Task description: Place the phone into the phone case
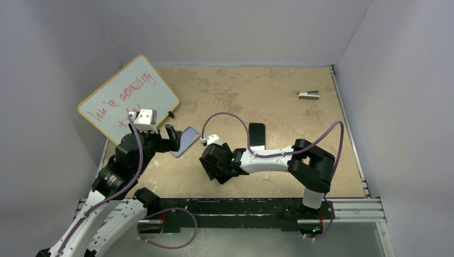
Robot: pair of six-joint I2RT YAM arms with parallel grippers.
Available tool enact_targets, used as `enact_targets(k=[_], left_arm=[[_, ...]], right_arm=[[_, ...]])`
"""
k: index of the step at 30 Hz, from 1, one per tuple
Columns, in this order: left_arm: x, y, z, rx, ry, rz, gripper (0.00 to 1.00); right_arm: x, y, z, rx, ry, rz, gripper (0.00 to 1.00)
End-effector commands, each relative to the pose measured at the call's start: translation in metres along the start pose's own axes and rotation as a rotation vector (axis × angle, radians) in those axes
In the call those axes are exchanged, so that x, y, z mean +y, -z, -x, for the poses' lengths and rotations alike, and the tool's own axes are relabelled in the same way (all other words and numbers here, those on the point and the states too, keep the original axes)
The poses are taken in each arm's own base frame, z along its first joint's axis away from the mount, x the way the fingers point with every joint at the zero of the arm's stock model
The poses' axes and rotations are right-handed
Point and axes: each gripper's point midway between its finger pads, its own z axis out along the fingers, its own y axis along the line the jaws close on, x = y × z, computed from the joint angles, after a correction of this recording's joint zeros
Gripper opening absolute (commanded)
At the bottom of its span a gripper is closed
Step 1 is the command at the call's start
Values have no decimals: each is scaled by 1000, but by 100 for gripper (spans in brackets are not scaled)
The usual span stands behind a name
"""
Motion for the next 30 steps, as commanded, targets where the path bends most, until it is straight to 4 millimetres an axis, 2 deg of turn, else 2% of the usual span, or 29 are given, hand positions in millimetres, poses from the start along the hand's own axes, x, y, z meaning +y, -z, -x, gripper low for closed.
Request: enact_targets(k=[1, 8, 12, 15, 21, 26, 30], left_arm=[[-4, -3, 9, -7, 27, 0, 100], [-10, -18, -10, 83, 27, 3, 99], [-16, -35, -32, 204, 13, 5, 96], [-18, -47, -47, 284, 7, 21, 95], [-22, -76, -84, 445, 78, -3, 91], [-3, -106, -114, 550, 115, 60, 86], [2, -128, -130, 595, 109, 101, 84]], right_arm=[[3, 0, -12, 24, -8, 29, 79], [-23, 7, -20, 23, -35, -77, 68], [-35, 20, -26, 0, -80, -95, 62], [-44, 27, -38, -3, -110, -105, 61], [-63, 43, -54, -28, -183, -123, 57], [-74, 52, -66, -38, -221, -129, 55], [-77, 58, -71, -49, -253, -113, 54]])
